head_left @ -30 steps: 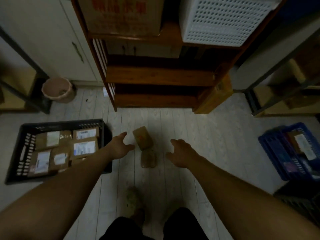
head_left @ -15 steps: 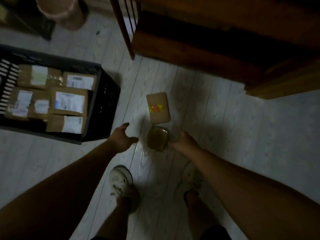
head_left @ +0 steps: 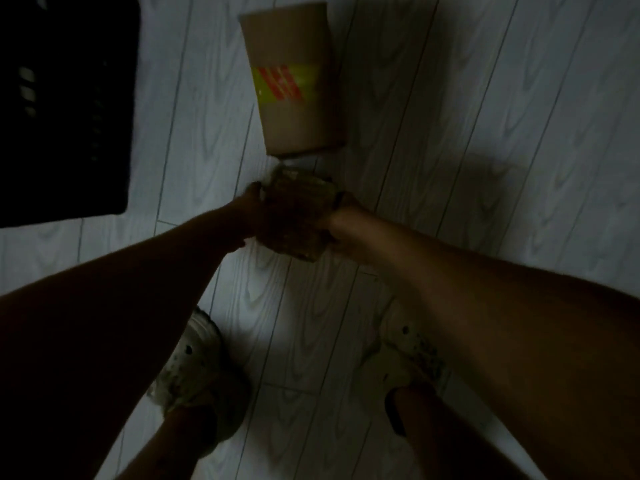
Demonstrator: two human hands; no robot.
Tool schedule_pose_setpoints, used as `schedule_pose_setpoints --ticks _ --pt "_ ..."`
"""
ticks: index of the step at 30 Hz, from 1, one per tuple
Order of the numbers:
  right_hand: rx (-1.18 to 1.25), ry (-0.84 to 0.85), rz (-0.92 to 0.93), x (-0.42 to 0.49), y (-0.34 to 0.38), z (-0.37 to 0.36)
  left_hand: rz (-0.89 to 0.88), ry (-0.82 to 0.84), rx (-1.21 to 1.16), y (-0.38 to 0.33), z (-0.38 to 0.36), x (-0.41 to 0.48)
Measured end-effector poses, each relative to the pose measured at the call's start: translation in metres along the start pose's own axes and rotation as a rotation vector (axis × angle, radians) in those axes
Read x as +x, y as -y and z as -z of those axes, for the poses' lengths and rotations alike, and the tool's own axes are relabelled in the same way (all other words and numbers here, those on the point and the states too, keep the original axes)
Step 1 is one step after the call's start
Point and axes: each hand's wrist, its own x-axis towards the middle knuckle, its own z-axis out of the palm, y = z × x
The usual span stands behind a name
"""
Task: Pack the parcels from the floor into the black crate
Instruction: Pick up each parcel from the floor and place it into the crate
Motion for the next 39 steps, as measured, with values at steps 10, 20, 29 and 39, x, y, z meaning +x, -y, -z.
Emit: schedule_pose_setpoints --ticks 10,20,29,39 --pt "0.008 -0.209 -0.002 -0.104 0.029 -0.013 -0.103 -0.002 -0.178 -0.018 0.024 -0.106" --pt "0.009 -0.292 0.269 -0.405 0.146 -0.041 -0.388 -0.018 -0.176 -0.088 0.141 -0.358" --pt "0.103 -0.334 0.571 -0.649 0.219 -0.044 -0.769 -0.039 -0.110 -0.154 0.221 -0.581" --pt "0.013 -0.366 0.892 -0.822 0.211 -0.040 -1.041 -0.147 -0.209 -0.154 0.236 -0.765"
